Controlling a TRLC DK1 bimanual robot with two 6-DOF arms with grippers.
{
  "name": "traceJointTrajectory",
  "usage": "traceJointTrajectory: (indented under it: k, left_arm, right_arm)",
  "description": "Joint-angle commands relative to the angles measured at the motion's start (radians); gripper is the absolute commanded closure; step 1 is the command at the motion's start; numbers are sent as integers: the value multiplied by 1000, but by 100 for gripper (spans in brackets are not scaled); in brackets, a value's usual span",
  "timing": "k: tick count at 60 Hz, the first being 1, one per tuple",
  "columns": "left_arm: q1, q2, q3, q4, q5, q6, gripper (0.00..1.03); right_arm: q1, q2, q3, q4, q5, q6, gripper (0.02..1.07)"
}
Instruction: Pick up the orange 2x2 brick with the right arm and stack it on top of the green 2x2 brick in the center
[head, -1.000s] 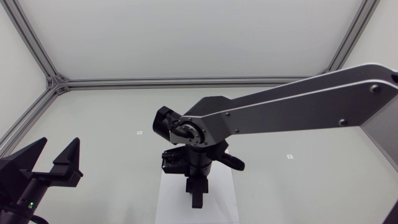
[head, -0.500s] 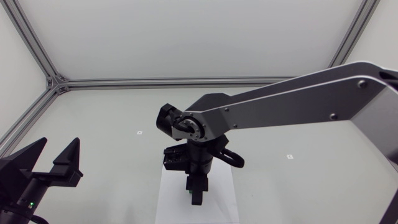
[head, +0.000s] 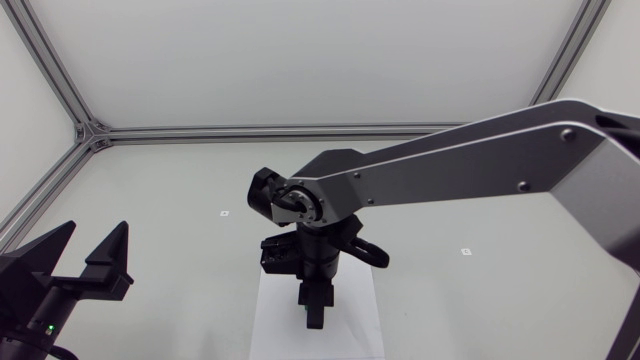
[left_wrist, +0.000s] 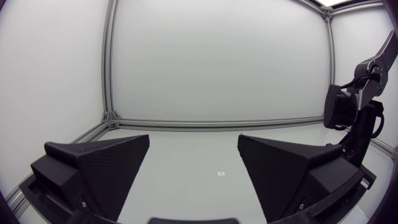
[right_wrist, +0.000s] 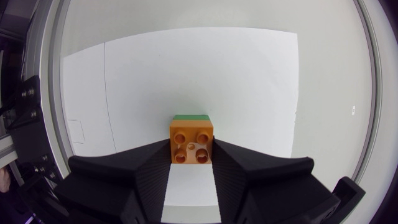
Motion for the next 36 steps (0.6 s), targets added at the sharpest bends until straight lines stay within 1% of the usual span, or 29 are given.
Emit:
traceJointTrajectory:
  k: [1, 24, 36]
  left_arm:
    - [3, -8, -41, -15, 4, 13, 4]
    - [3, -8, -41, -15, 4, 13, 4]
    - [3, -8, -41, -15, 4, 13, 4]
  right_arm:
    - [-9, 130, -76, -14, 40, -10, 101]
    - [-24, 144, -70, -11, 30, -76, 101]
    - [-7, 141, -84, 6, 28, -91, 101]
